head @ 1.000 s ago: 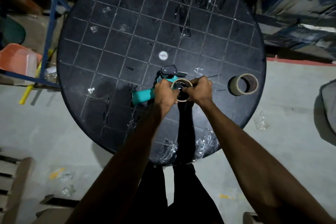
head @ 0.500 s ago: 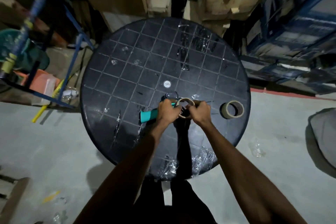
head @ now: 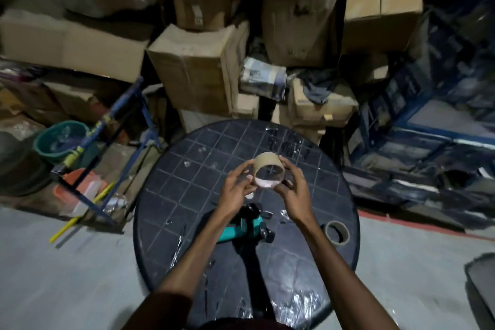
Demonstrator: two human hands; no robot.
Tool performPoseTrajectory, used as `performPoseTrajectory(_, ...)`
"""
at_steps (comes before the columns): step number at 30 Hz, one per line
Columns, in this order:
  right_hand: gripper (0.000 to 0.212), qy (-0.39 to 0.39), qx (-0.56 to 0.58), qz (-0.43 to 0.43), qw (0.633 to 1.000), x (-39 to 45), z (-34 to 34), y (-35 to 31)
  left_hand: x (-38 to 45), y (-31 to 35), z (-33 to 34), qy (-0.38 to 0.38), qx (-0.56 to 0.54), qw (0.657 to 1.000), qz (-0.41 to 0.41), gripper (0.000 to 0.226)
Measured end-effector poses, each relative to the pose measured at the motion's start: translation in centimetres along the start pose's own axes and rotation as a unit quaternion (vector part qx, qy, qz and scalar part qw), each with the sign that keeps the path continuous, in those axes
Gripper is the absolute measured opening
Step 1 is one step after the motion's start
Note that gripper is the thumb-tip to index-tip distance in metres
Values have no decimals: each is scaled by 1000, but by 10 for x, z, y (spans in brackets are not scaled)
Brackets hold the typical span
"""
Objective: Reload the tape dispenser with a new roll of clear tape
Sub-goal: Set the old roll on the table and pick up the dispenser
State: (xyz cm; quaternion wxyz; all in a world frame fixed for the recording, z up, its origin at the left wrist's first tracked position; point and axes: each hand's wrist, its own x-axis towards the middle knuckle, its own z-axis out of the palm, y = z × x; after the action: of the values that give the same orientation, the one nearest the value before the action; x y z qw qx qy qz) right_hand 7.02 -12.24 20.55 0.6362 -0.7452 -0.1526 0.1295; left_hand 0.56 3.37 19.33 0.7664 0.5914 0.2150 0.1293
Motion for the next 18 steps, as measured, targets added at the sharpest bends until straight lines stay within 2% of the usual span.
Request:
performPoseTrajectory(5,18,18,120,-25,992,4,12,-33,-8,23,0,57,-63,996,38,17)
performPoseTrajectory(6,14,16,135,-25,990,6,14,-38,-9,25,-1,67,-75,994,54,14)
performPoseTrajectory(11,39,-8,149,-41,988,11,20,-57,-10,41,-6,92,-101,984,111,11)
performPoseTrajectory(14,56,-43,142,-43,988,14,26,-61,-13,49,-14,109,-79,977,166,19)
performPoseTrajectory(18,66,-101,125,-30,987,18,52,-50,-25,54,-42,122,-47,966,222,31)
